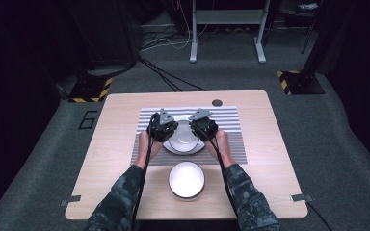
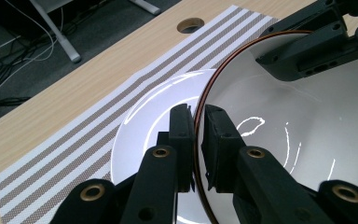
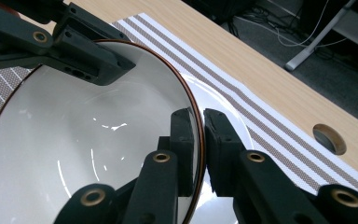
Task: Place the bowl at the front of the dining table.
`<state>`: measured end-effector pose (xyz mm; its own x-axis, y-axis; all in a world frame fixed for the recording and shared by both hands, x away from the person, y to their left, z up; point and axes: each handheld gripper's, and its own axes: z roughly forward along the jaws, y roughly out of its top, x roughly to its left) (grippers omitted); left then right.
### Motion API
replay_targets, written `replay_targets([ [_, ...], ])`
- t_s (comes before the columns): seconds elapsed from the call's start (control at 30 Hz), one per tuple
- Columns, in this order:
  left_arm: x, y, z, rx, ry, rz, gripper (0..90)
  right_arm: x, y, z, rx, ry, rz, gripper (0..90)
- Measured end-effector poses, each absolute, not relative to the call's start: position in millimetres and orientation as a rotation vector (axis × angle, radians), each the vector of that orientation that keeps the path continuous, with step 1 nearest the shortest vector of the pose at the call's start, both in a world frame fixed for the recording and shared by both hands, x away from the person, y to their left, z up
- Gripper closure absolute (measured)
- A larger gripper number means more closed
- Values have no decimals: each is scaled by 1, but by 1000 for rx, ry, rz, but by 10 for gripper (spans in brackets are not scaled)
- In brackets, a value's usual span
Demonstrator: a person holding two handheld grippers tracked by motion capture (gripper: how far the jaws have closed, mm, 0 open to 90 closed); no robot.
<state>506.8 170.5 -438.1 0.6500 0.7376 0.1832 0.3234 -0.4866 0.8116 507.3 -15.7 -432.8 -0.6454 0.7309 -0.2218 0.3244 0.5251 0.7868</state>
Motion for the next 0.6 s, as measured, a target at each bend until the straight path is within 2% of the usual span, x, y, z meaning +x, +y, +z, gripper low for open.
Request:
replay_targets([
  [0.6, 532, 165, -456, 2157, 855, 645, 815, 533, -14, -456, 935, 2270, 944, 823],
])
